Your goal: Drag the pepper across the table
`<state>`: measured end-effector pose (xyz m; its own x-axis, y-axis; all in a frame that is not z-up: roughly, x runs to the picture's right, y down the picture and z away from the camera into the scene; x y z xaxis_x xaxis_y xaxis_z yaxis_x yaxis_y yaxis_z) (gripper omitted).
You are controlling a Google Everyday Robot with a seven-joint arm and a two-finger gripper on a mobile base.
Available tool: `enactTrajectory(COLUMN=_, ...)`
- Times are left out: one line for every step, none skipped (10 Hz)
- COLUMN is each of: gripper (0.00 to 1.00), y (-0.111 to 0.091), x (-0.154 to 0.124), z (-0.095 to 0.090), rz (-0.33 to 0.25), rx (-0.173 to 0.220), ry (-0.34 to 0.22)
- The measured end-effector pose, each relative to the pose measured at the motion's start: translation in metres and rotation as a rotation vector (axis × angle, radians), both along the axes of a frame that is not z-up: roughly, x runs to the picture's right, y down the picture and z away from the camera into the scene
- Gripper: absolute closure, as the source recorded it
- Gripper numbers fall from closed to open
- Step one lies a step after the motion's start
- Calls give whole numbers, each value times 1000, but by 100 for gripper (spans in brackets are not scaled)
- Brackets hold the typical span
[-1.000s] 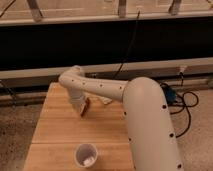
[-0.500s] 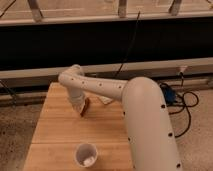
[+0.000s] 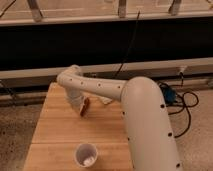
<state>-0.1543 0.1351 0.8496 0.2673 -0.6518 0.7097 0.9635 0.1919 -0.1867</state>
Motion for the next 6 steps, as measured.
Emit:
enactTrajectory(gripper=97, y=1, x=-2, z=-1, rz=-2, rx=0, ry=-2)
enactTrajectory(gripper=97, y=0, x=-3, z=-1, rz=-1, rx=0, ry=-1)
enactTrajectory(gripper=97, y=-3, x=-4, z=0, rz=4, rx=1, ry=2)
enactTrajectory(gripper=97, y=-4, x=-9, z=1, rz=2, rx=1, ry=1)
enactTrajectory(gripper=97, y=-2, x=-7, z=0, rz=2, rx=-1, ry=3)
enactTrajectory(gripper=97, y=-2, x=-3, z=-1, rz=5, rx=-1, ry=7)
